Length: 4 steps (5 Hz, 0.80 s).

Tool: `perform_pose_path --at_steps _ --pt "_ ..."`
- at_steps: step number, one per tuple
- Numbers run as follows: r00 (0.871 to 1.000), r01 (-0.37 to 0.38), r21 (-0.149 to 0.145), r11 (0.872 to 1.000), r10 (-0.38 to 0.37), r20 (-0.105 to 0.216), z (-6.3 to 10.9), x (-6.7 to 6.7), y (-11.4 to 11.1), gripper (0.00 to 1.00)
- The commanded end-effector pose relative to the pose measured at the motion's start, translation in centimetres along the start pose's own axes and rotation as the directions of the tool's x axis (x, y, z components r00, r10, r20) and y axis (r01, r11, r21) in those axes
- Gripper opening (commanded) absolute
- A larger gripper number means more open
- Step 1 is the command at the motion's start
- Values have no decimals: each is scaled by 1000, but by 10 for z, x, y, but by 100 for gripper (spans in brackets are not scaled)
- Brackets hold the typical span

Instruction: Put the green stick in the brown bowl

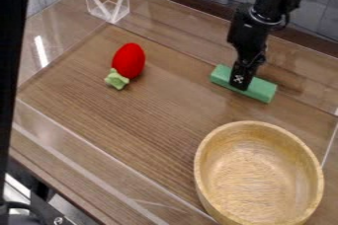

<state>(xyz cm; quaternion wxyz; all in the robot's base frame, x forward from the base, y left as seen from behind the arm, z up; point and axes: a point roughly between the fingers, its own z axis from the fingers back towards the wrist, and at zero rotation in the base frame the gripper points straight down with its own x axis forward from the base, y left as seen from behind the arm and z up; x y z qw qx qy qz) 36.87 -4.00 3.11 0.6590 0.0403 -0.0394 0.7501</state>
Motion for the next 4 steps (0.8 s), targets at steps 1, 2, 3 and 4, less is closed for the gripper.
perform_pose_path --at_steps 1,2,3,4 --pt "999 -35 -54 998 35 -6 9 9 -13 100" --pt "999 -49 -45 998 49 1 -1 19 -15 100" --pt "1000 21 -46 999 -20 8 -8 21 -13 100" --pt "995 98 -43 994 -98 8 -10 21 -10 0"
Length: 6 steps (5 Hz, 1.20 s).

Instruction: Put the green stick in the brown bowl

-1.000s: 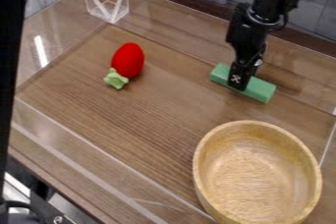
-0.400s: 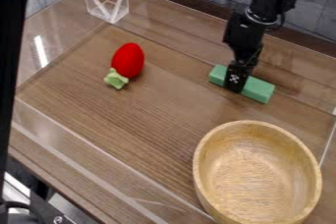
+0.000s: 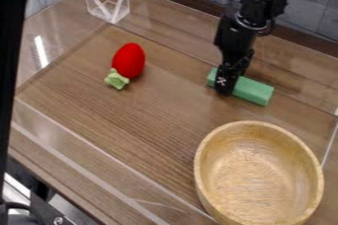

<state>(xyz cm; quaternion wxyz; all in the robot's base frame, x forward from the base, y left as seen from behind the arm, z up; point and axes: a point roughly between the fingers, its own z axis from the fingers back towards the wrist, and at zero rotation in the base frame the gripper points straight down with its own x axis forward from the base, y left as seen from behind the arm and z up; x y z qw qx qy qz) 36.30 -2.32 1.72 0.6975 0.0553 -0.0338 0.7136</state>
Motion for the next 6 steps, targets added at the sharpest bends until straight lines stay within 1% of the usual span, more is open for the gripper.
perform_pose_path --at_steps 1,2,4,5,6 --pt "1000 -24 -53 998 23 -12 7 17 -12 0" --pt "999 -37 -38 999 36 -22 6 27 -12 0" --pt "994 -38 -31 999 34 -104 35 32 -7 0" --pt "989 25 -32 999 -30 -143 57 27 -11 0" --pt "978 92 -34 995 -97 -186 80 20 -14 0"
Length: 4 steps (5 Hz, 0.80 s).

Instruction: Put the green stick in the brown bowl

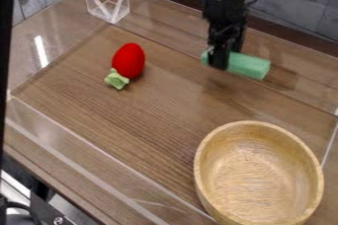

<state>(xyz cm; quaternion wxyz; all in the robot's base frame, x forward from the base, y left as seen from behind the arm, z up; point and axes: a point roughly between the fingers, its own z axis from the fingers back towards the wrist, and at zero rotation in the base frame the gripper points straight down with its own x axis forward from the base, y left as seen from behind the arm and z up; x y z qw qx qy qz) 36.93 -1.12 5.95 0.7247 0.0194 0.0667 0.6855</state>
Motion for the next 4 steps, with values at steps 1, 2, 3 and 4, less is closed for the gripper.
perform_pose_path --at_steps 1,2,3,4 --pt "999 41 -104 994 -42 -8 46 -21 5 0" --pt "997 78 -103 992 -79 -2 42 -40 19 0" --pt "984 176 -103 979 -175 21 38 -65 13 0" --pt "960 279 -100 955 -275 53 32 -89 13 0"
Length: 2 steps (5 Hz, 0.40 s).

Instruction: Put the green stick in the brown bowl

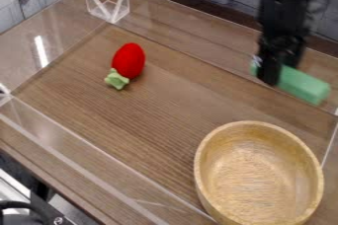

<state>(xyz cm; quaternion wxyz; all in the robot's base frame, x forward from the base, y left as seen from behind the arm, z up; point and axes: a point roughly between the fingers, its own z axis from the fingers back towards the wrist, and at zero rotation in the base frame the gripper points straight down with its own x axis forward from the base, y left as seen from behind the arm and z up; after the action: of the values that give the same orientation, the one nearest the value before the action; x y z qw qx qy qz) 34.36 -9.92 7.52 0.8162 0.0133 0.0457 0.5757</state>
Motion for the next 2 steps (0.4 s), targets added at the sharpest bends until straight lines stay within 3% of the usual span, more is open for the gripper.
perform_pose_path --at_steps 1,2 --pt "998 -43 -90 995 46 38 11 -1 -2 0" --pt "993 -98 -105 990 104 48 0 3 -4 0"
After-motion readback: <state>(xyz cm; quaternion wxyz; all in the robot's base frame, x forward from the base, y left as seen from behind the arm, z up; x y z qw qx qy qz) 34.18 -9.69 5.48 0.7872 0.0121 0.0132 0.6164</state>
